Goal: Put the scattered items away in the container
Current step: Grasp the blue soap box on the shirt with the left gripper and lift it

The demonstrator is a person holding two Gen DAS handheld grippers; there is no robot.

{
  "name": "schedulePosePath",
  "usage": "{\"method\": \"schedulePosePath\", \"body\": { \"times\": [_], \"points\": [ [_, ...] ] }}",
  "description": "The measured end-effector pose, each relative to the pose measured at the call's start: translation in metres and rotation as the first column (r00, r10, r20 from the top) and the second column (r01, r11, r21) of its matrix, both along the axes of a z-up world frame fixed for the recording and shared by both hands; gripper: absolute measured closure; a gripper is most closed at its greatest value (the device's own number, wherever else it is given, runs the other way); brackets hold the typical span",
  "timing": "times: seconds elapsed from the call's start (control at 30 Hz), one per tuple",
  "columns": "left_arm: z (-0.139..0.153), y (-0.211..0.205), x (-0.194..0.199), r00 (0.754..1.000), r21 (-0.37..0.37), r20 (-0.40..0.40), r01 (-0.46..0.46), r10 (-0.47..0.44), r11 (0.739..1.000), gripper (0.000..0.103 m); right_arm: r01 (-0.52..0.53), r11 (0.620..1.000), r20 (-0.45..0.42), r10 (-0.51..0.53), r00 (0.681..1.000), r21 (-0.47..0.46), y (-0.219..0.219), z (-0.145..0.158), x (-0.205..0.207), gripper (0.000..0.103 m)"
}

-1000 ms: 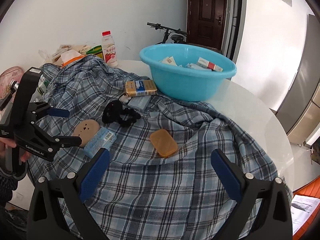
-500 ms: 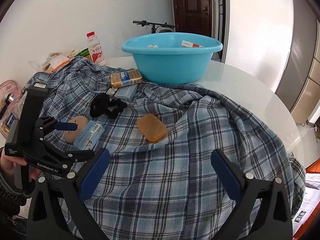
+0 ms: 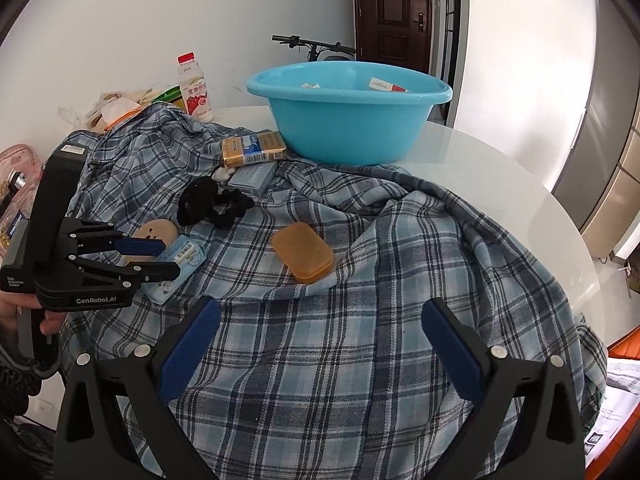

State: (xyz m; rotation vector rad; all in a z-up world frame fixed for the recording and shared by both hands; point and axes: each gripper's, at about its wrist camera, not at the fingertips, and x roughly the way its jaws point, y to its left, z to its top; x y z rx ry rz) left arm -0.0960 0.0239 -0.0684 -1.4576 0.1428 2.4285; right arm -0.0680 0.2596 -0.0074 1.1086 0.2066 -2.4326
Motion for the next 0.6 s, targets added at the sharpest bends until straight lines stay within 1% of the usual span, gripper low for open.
{"method": "schedulePosePath", "body": {
  "times": [0.1, 0.17, 0.2, 0.23, 0.27, 0.3, 0.33, 0.37, 0.43, 0.47, 0.6],
  "points": [
    [-0.001, 0.006, 0.004, 0.999, -0.032, 0.000, 0.038, -0.038, 0.999, 0.062, -0.007, 1.000, 0.003, 0.007, 1.000, 0.002, -0.001, 0.000, 0.000, 0.003],
    [-0.003, 0.005, 0.003, 1.000, -0.018, 0.010, 0.030, -0.030, 0.999, 0.059, -0.008, 1.000, 0.002, 0.008, 1.000, 0.004, -0.002, 0.000, 0.001, 0.003],
    [-0.004, 0.005, 0.002, 0.999, 0.004, 0.019, 0.030, -0.030, 1.000, 0.052, -0.009, 1.000, 0.002, 0.009, 1.000, 0.004, -0.002, 0.000, 0.001, 0.003],
    [-0.004, 0.005, 0.003, 0.999, 0.032, 0.027, 0.032, -0.033, 0.999, 0.042, -0.009, 1.000, 0.002, 0.009, 1.000, 0.003, -0.002, 0.000, 0.002, 0.003],
    [-0.004, 0.005, 0.004, 0.999, 0.063, 0.034, 0.035, -0.037, 0.997, 0.037, -0.009, 1.000, 0.003, 0.009, 1.000, 0.003, -0.001, 0.000, 0.002, 0.003],
    [-0.003, 0.005, 0.003, 0.999, 0.089, 0.036, 0.035, -0.038, 0.995, 0.027, -0.007, 1.000, 0.003, 0.007, 1.000, 0.003, 0.000, 0.000, 0.002, 0.003],
    [-0.003, 0.007, 0.003, 0.999, 0.101, 0.029, 0.033, -0.036, 0.994, 0.023, -0.005, 1.000, 0.003, 0.005, 1.000, 0.003, 0.001, 0.001, 0.001, 0.003],
    [-0.002, 0.009, 0.003, 0.999, 0.090, 0.015, 0.034, -0.036, 0.995, 0.023, -0.002, 1.000, 0.004, 0.002, 1.000, 0.003, 0.002, 0.000, 0.001, 0.003],
    [-0.003, 0.014, 0.002, 0.999, 0.039, -0.010, 0.036, -0.036, 0.999, 0.023, 0.008, 1.000, 0.006, -0.008, 1.000, -0.001, 0.005, 0.001, 0.001, 0.003],
    [-0.004, 0.015, 0.001, 0.999, 0.026, -0.015, 0.038, -0.037, 0.999, 0.023, 0.012, 1.000, 0.008, -0.012, 1.000, -0.003, 0.006, 0.001, 0.000, 0.003],
    [-0.005, 0.014, 0.001, 0.999, 0.028, -0.025, 0.032, -0.031, 0.999, 0.023, 0.020, 1.000, 0.014, -0.020, 1.000, -0.001, 0.010, -0.001, 0.000, 0.003]
  ]
}}
